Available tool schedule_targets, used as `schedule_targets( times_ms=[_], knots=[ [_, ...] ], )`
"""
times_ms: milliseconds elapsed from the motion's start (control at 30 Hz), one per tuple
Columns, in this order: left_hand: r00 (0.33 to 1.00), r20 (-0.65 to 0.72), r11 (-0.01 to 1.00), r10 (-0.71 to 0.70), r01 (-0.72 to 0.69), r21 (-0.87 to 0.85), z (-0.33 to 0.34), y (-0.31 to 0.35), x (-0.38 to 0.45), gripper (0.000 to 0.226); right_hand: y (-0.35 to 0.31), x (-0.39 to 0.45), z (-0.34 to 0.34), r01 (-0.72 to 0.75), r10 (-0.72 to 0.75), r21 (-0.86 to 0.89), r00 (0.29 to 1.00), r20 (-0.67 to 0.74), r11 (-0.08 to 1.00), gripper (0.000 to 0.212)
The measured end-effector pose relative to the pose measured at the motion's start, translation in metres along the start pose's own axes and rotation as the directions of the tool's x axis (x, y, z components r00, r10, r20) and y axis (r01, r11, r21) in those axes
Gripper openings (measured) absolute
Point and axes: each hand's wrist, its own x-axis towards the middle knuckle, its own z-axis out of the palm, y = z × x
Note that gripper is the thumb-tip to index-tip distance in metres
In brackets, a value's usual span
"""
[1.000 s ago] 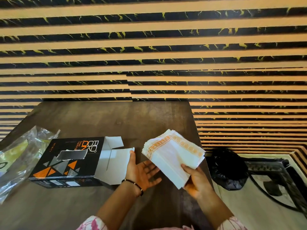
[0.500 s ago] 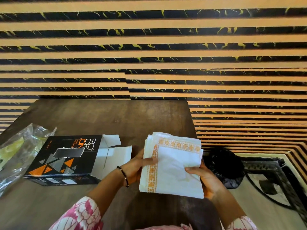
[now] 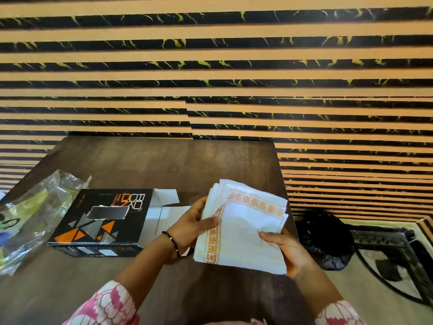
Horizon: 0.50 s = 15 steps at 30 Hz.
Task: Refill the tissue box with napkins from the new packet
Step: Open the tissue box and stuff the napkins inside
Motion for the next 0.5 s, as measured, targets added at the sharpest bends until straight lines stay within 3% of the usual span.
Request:
schedule_targets(
  times_ms=[133, 233, 300, 400, 500],
  knots=[
    [0.988, -0.149, 0.957, 0.046, -0.001, 0.29, -0.02, 0.013, -0.007, 0.037, 0.003, 0.015, 0.016, 0.033, -0.031, 0.038, 0.998, -0.063, 0.999, 0.039],
    [0.959, -0.246, 0.944, 0.143, -0.057, 0.326, -0.05, 0.024, -0.012, 0.037, 0.002, 0.025, 0.03, 0.02, -0.014, 0.095, 0.998, -0.057, 0.995, 0.03],
    [0.899, -0.339, 0.912, 0.278, -0.137, 0.386, -0.076, 0.029, -0.019, 0.036, 0.002, 0.033, 0.043, 0.003, 0.003, 0.119, 0.999, -0.054, 0.993, 0.032],
    [0.78, -0.384, 0.71, 0.494, -0.108, 0.696, -0.114, 0.028, -0.026, 0.032, 0.004, 0.045, 0.063, -0.021, 0.03, 0.109, 0.996, -0.087, 0.994, 0.037],
    [0.821, -0.31, 0.558, 0.479, -0.012, 0.83, -0.146, 0.012, -0.026, 0.038, 0.01, 0.06, 0.084, -0.048, 0.051, 0.031, 0.992, -0.117, 0.998, 0.052]
  ],
)
